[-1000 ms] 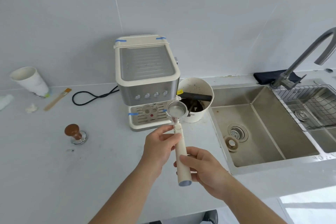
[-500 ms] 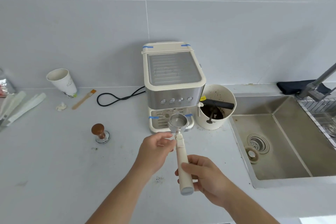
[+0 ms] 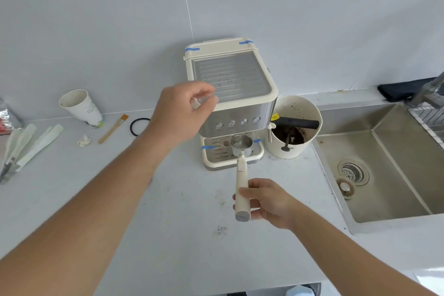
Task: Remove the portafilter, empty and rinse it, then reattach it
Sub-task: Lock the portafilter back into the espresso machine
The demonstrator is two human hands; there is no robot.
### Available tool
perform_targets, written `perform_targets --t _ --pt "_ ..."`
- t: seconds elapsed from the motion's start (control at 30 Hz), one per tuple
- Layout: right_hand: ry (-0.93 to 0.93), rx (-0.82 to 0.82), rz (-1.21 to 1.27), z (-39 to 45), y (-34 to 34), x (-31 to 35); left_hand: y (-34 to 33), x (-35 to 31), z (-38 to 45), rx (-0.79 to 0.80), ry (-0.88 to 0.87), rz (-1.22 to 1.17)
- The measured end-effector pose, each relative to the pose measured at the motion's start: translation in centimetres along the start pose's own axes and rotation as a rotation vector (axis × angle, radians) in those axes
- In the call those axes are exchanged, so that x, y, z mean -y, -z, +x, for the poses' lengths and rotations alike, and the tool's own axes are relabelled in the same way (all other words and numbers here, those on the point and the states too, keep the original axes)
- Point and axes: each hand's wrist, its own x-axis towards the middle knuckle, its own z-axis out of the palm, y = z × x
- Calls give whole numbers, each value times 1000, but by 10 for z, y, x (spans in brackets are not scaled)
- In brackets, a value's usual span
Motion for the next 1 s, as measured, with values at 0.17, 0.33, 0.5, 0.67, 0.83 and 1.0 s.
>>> perform_targets --t 0.17,0.33,0.5,0.67,0.83,1.0 --pt "36 13 9 8 -1 15 -15 4 38 125 -63 120" --pt "60 27 -8 12 -3 24 -33 7 59 274 -58 102" --pt "61 25 -12 20 -7 26 -45 13 69 367 -160 230" --pt "57 20 -22 29 -10 32 -44 22 75 434 -174 313" --pt "58 30 5 37 -12 39 -38 30 85 509 -224 372" --pt "80 2 37 45 -13 41 -39 31 82 472 -188 315"
